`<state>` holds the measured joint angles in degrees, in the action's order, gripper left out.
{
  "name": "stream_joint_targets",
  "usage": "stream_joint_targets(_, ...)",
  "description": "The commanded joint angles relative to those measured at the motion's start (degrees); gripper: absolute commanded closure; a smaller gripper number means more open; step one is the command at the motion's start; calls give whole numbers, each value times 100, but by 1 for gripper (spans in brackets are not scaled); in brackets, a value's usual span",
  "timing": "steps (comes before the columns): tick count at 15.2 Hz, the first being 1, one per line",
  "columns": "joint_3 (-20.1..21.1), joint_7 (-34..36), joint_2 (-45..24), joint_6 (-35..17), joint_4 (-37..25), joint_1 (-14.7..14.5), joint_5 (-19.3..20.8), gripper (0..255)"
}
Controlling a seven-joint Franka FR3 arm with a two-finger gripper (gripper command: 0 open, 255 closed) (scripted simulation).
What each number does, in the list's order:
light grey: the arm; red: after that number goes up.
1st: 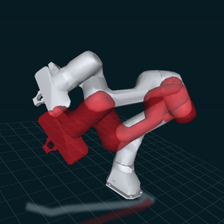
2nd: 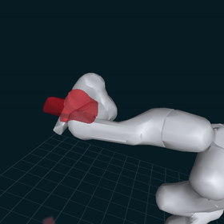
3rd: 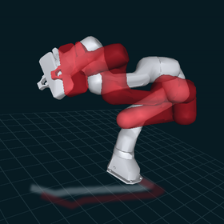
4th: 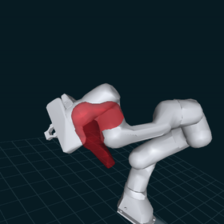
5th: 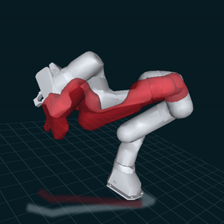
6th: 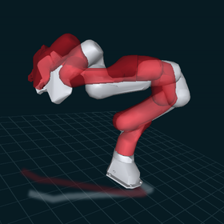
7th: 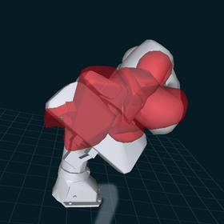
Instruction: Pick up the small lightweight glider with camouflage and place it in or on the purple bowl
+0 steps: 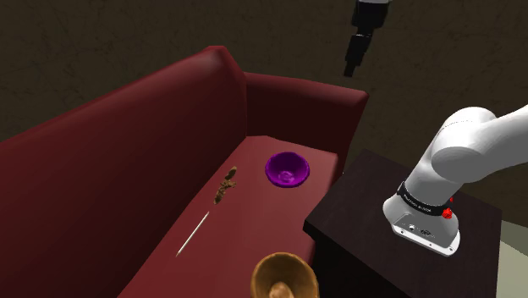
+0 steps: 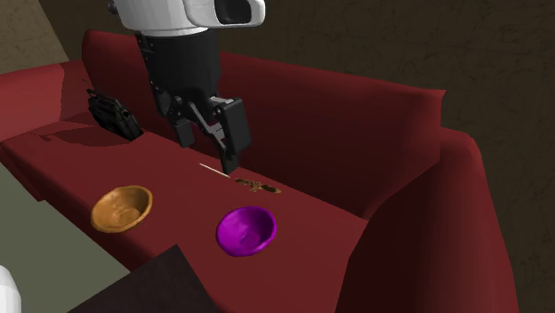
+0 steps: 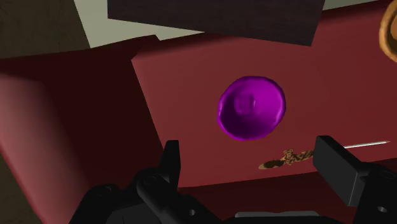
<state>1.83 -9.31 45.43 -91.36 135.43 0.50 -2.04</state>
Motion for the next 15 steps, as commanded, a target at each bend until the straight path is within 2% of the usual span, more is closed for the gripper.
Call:
stream_joint_targets(1, 0, 0, 0, 0, 0, 0, 0, 0)
stream_joint_targets(8, 472, 397, -1216, -919, 4, -144, -199, 0)
stream_joint_targets(15, 903, 817, -2647, -1711, -331, -250, -231, 0)
